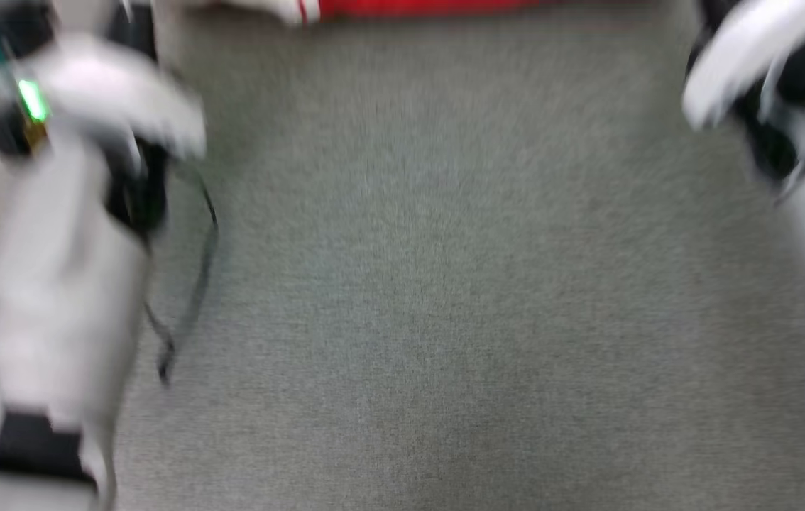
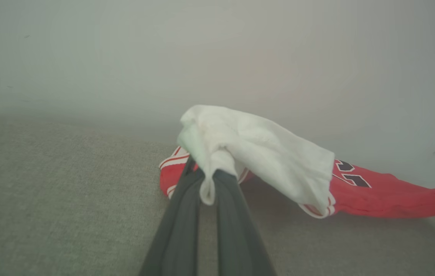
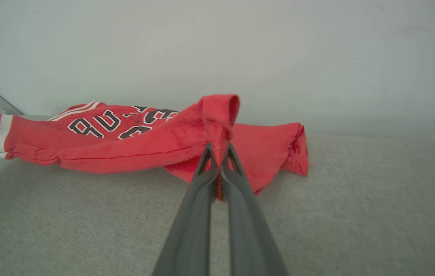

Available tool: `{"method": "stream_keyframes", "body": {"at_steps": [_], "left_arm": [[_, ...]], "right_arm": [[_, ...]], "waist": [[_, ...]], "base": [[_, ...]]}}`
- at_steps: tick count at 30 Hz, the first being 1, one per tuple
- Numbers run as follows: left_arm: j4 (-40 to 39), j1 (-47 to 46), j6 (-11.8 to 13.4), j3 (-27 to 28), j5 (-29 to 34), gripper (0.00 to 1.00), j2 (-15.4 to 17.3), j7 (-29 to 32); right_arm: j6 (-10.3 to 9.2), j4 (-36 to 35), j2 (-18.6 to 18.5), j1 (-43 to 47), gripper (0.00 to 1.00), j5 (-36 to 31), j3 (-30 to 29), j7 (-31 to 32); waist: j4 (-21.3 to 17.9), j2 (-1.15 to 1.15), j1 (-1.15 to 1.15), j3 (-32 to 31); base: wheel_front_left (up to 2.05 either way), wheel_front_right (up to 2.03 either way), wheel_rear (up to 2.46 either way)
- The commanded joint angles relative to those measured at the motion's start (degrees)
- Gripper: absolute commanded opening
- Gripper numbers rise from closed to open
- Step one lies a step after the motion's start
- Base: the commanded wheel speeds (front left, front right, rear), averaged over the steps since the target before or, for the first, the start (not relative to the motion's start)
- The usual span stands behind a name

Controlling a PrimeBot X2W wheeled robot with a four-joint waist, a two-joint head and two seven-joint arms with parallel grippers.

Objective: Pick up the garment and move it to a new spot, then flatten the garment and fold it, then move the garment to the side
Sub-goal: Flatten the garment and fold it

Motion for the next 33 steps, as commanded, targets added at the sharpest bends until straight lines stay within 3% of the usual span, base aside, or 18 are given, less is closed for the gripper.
{"method": "stream_keyframes", "body": {"at_steps": [1, 5, 10, 15, 19, 21, 26, 28, 33], "left_arm": [[-1.1, 6.22, -0.23, 0.24, -0.1, 0.0, 0.06, -0.36], [-4.89, 18.8, 0.18, 1.52, -0.86, 0.0, -0.15, -0.45], [-12.94, 33.85, 2.68, 2.61, -1.09, 0.0, 0.09, -0.42], [-24.57, 47.63, 7.05, 3.83, -2.67, 0.0, 1.52, 1.57], [-36.9, 57.34, 12.32, 5.26, -3.1, 0.0, 3.31, 4.53], [-46.74, 63.22, 16.37, 5.58, -2.75, 0.0, 4.6, 7.75], [-60.38, 69.85, 21.93, 5.69, -2.07, 0.0, 6.64, 13.03], [-63.96, 71.37, 23.44, 5.53, -1.68, 0.0, 7.44, 15.04], [-66.38, 71.08, 24.2, 4.88, -1.8, 0.0, 8.5, 17.93]], "right_arm": [[-0.04, -1.21, -1.13, 5.52, 0.0, 1.21, 1.25, -0.79], [-0.04, -4.54, -2.89, 15.62, 0.0, 2.65, 3.88, -1.68], [-0.04, -10.02, -5.77, 27.11, 0.0, 3.67, 4.81, -2.02], [-0.05, -16.05, -8.09, 37.74, 0.0, 3.18, 2.29, 0.7], [-0.07, -22.09, -9.15, 45.92, 0.0, 1.46, -2.37, 3.2], [-0.08, -27.39, -8.73, 52.04, 0.0, -0.72, -7.55, 5.73], [-0.07, -38.17, -5.96, 61.58, 0.0, -5.53, -17.04, 12.02], [-0.07, -42.96, -4.24, 64.59, 0.0, -7.68, -20.26, 15.33], [-0.06, -49.86, -0.62, 68.29, 0.0, -11.43, -24.69, 21.97]], "waist": [[0.01, 0.0, 0.0, -8.7], [-0.07, 0.0, 0.0, -14.95], [0.28, 0.0, 0.0, -21.47], [0.33, 0.0, 0.0, -25.86], [0.44, 0.0, 0.0, -28.4], [0.52, 0.0, 0.0, -29.49], [0.28, 0.0, 0.0, -30.02], [0.07, 0.0, 0.0, -29.88], [-0.28, 0.0, 0.0, -28.75]], "base": [[0.0, 0.0, 0.0], [0.0, 0.0, 0.0], [0.0, 0.0, 0.0], [0.0, 0.0, 0.0], [0.0, 0.0, 0.0], [0.0, 0.0, 0.0], [0.0, 0.0, 0.0], [0.0, 0.0, 0.0], [0.0, 0.0, 0.0]]}}
